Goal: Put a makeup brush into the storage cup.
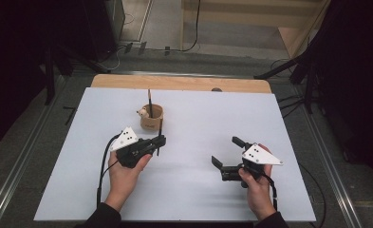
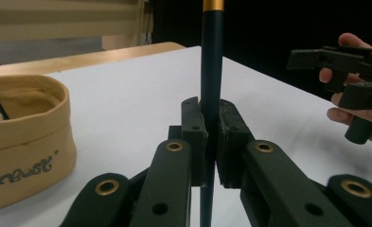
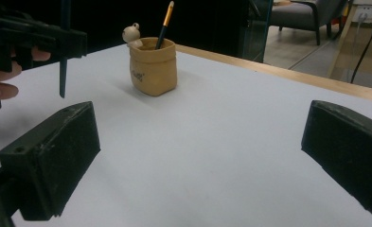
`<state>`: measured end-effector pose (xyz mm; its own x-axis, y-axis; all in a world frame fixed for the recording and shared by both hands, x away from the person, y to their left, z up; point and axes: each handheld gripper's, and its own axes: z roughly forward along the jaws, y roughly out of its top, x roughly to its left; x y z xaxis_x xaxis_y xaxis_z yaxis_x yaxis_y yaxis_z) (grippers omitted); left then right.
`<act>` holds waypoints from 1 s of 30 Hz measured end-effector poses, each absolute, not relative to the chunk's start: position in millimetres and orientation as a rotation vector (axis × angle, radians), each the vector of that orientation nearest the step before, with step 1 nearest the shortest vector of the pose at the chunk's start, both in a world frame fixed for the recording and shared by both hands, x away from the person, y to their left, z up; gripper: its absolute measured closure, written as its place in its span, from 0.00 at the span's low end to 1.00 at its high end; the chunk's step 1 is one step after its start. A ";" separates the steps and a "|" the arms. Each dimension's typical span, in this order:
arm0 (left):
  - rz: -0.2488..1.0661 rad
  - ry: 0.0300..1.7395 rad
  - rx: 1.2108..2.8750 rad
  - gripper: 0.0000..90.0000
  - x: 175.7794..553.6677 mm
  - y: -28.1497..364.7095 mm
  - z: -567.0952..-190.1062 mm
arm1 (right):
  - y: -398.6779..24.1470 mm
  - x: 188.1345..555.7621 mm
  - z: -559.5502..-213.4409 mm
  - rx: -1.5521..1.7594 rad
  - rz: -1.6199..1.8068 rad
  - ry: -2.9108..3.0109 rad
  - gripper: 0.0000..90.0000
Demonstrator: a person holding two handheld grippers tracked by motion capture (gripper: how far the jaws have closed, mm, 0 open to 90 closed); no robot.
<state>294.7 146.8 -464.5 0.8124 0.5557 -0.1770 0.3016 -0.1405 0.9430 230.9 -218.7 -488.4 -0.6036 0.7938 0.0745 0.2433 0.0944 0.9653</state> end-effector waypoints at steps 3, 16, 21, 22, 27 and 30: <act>0.260 0.675 1.731 0.93 296.2 148.6 -463.5 | -227.0 228.2 -488.5 1.029 1.533 1.890 0.00; 0.285 0.694 1.715 0.93 305.4 155.3 -456.6 | -266.0 210.8 -490.9 1.059 1.523 1.844 0.00; 0.296 0.699 1.705 0.93 310.8 156.6 -452.1 | -274.6 206.2 -495.8 1.081 1.502 1.844 0.00; 0.298 0.699 1.708 0.93 311.7 156.7 -451.5 | -276.0 205.5 -496.7 1.078 1.499 1.845 0.00; 0.314 0.703 1.703 0.93 315.3 158.1 -449.2 | -284.1 200.1 -499.0 1.094 1.474 1.843 0.00; 0.315 0.711 1.692 0.93 317.5 159.8 -447.6 | -288.6 197.4 -501.6 1.096 1.467 1.846 0.00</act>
